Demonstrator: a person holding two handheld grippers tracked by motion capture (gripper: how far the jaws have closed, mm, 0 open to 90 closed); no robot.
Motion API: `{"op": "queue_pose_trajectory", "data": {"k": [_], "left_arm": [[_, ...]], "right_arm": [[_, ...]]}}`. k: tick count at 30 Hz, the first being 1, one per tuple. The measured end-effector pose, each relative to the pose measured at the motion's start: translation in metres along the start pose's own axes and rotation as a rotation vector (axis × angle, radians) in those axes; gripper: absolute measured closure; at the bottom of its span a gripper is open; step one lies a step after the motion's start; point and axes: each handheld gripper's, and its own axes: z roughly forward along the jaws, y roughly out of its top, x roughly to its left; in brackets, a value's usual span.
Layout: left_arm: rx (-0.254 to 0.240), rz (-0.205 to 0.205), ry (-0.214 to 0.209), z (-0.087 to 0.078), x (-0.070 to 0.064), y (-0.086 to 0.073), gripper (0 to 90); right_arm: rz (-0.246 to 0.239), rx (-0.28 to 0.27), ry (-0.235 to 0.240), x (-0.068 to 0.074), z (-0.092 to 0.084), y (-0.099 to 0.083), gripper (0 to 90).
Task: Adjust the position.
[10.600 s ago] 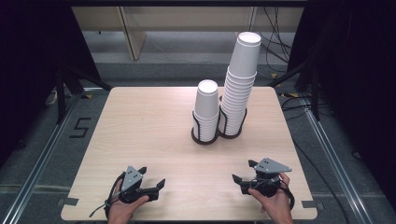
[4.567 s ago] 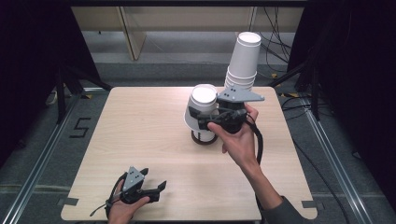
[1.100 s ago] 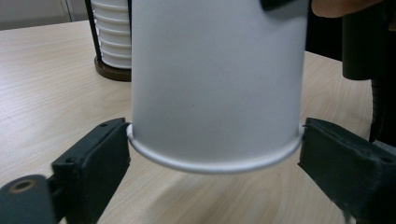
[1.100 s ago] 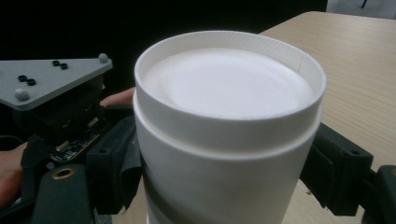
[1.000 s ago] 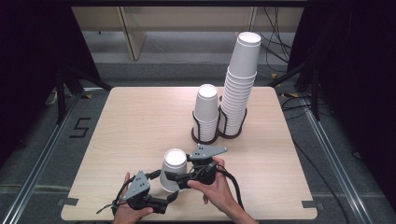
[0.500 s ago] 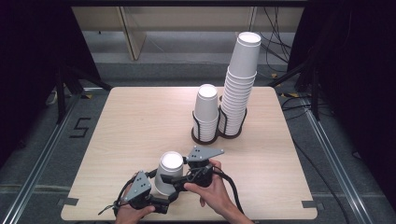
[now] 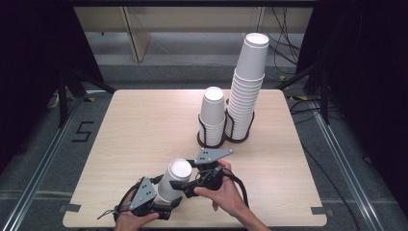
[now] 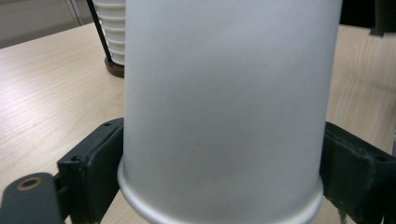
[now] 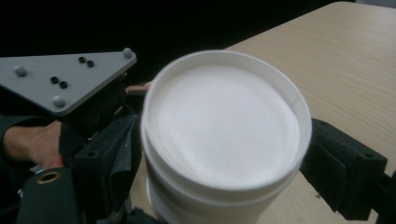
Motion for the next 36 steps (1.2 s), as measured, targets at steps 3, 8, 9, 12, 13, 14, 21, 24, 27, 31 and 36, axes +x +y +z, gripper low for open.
{"op": "queue_pose_trajectory", "data": {"k": [3,8,9,12,13,14,21,24,27,31,36], "left_arm": [[0.026,0.062,0.005,-0.001,-0.001,0.001,10.7],[0.081,0.136,-0.011,0.000,-0.006,0.001,11.1],[0.091,0.143,-0.018,0.000,-0.007,0.001,11.2],[0.089,0.142,-0.037,0.002,-0.009,0.000,11.0],[0.089,0.142,-0.037,0.002,-0.009,0.000,10.5],[0.071,0.124,-0.045,0.002,-0.009,0.000,9.5],[-0.065,0.056,-0.040,0.003,-0.009,0.001,2.1],[-0.104,0.065,-0.025,0.002,-0.010,0.002,2.1],[-0.124,0.069,-0.017,0.001,-0.011,0.002,2.1],[-0.121,0.068,-0.016,0.000,-0.010,0.002,2.8],[-0.110,0.076,-0.025,-0.001,-0.008,0.003,6.6]], "right_arm": [[-0.032,0.036,0.030,-0.004,-0.006,0.002,16.3],[-0.039,0.073,0.048,-0.006,-0.012,0.001,16.6],[-0.028,0.098,0.047,-0.005,-0.013,-0.001,18.4],[-0.061,0.110,0.067,-0.006,-0.014,-0.003,24.0],[-0.061,0.110,0.067,-0.006,-0.014,-0.003,24.0],[-0.052,0.107,0.070,-0.006,-0.015,-0.002,24.6],[-0.014,0.027,0.076,-0.005,-0.025,0.006,26.4],[0.006,-0.007,0.098,-0.002,-0.029,0.010,26.5],[0.015,-0.012,0.103,-0.003,-0.030,0.010,26.5],[0.030,-0.016,0.119,-0.006,-0.030,0.009,26.4],[0.056,-0.012,0.119,-0.010,-0.030,0.007,26.1]]}}
